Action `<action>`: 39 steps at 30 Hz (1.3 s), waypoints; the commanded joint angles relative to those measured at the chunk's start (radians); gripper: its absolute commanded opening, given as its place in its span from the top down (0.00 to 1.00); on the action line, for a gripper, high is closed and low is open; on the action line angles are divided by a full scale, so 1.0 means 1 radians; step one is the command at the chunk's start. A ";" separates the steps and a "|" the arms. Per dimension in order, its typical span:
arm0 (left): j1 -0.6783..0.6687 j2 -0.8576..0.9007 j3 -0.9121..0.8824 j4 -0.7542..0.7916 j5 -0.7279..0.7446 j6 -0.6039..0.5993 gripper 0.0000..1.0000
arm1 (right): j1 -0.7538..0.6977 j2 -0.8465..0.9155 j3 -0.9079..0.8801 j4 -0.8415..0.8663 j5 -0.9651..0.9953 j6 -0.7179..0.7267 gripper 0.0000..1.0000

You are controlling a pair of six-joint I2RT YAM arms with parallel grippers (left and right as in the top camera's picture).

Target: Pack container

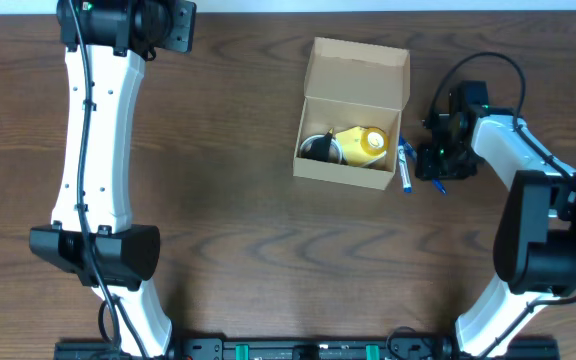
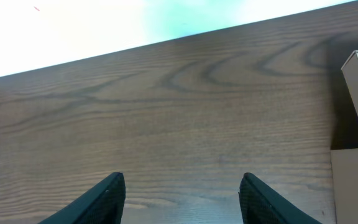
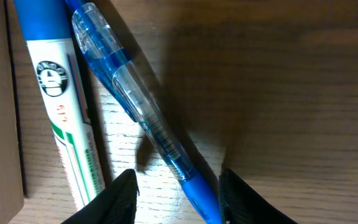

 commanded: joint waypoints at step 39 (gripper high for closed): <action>-0.004 -0.022 0.010 -0.024 -0.002 0.006 0.38 | -0.096 0.022 0.127 -0.171 -0.185 -0.467 0.33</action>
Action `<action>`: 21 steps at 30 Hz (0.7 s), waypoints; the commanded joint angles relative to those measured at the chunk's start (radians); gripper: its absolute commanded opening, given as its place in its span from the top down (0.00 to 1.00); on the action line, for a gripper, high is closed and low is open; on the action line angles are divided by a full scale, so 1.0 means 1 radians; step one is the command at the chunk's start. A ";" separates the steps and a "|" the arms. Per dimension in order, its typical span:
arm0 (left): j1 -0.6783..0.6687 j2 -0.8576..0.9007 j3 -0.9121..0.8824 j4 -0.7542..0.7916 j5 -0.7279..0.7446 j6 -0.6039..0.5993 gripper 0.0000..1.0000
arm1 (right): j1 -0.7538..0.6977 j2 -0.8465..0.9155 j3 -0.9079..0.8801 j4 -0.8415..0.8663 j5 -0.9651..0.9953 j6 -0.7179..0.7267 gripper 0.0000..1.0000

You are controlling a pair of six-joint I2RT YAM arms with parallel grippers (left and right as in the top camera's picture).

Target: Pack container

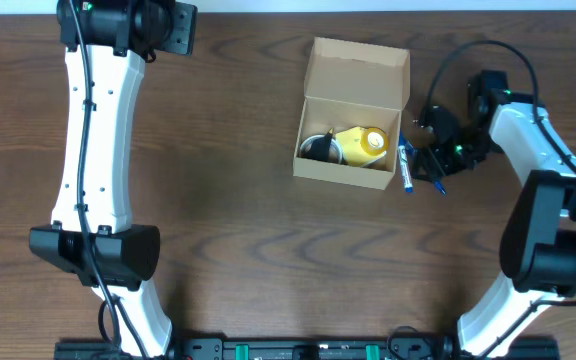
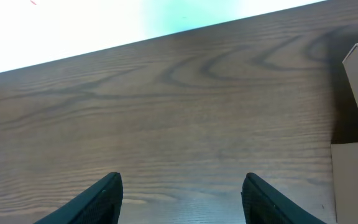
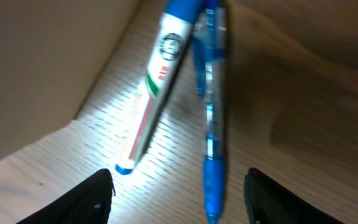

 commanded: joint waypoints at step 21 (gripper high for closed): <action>-0.004 -0.022 0.010 -0.023 0.001 -0.002 0.38 | -0.040 0.143 0.030 -0.006 -0.093 0.001 0.43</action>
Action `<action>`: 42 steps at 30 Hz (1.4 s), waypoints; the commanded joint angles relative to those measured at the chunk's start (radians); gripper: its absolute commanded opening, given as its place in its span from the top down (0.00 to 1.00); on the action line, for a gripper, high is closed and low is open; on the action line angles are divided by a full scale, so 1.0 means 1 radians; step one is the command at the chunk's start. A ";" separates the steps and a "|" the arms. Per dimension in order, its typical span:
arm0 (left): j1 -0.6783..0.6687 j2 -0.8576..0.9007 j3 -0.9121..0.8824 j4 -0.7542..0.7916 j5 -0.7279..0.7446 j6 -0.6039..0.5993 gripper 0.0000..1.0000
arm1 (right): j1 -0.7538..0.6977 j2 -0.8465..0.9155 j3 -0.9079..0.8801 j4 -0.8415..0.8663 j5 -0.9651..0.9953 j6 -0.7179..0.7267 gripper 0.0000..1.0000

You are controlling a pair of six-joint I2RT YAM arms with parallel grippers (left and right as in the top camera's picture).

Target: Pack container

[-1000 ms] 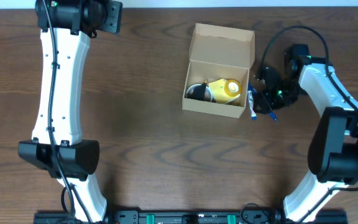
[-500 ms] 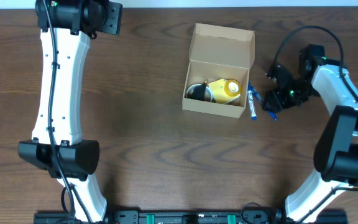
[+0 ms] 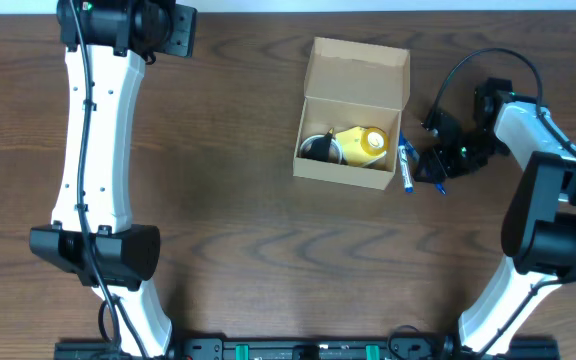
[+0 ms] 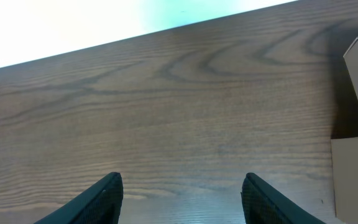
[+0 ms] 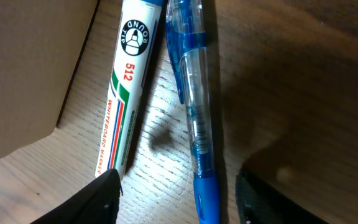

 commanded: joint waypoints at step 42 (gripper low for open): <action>-0.003 -0.074 0.010 -0.026 0.020 -0.020 0.37 | 0.067 0.037 0.057 0.020 0.219 0.108 0.53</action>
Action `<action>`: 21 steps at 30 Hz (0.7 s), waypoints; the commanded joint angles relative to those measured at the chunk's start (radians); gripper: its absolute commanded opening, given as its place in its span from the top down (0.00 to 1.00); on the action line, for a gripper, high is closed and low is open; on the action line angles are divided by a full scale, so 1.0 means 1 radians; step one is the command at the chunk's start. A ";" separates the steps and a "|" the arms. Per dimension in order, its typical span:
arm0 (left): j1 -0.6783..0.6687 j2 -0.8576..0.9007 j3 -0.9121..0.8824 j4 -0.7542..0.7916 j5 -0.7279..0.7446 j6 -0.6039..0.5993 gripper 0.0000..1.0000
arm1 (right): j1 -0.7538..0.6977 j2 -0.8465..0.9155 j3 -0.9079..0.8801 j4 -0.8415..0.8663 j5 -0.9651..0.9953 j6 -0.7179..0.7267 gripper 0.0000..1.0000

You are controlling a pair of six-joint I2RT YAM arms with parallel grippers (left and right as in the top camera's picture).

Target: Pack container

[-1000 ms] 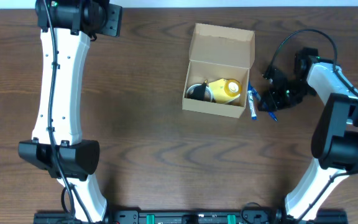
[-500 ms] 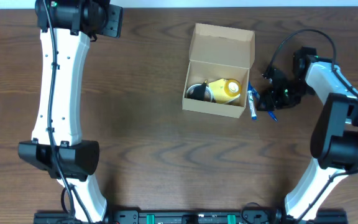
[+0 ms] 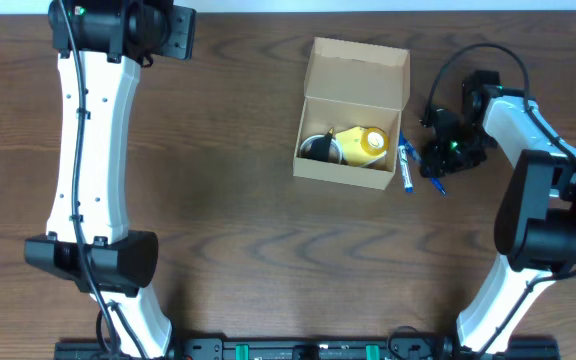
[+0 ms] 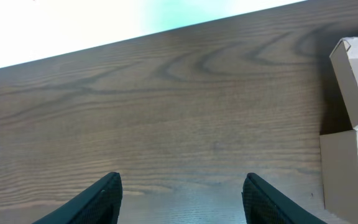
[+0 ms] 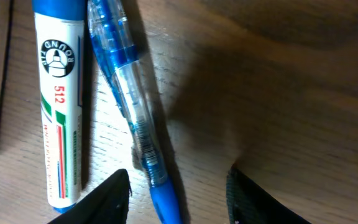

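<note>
An open cardboard box holds a yellow item and a dark round item. Beside its right wall lie a white-and-blue whiteboard marker and a clear blue pen, side by side on the table. My right gripper hovers open right over them, its fingers straddling the pen's lower end, touching nothing that I can see. My left gripper is open and empty at the table's far left back, with the box's flap at the right of its view.
Dark wooden table. A pale surface lies beyond the table's back edge. The right arm's cable loops over the table behind the box.
My right gripper turned slightly over the marker and pen, which now lie more upright in its view. The left wrist view shifted a little toward the box, showing more of its flap.
My right gripper stayed open close above the marker and pen throughout, changing angle and height from moment to moment. The pen and marker kept their places beside the box. The left gripper stayed open at the far back left.
</note>
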 commanded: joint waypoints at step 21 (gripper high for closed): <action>-0.003 -0.037 0.010 -0.046 0.008 -0.023 0.38 | 0.049 0.037 -0.013 0.027 -0.005 -0.003 0.65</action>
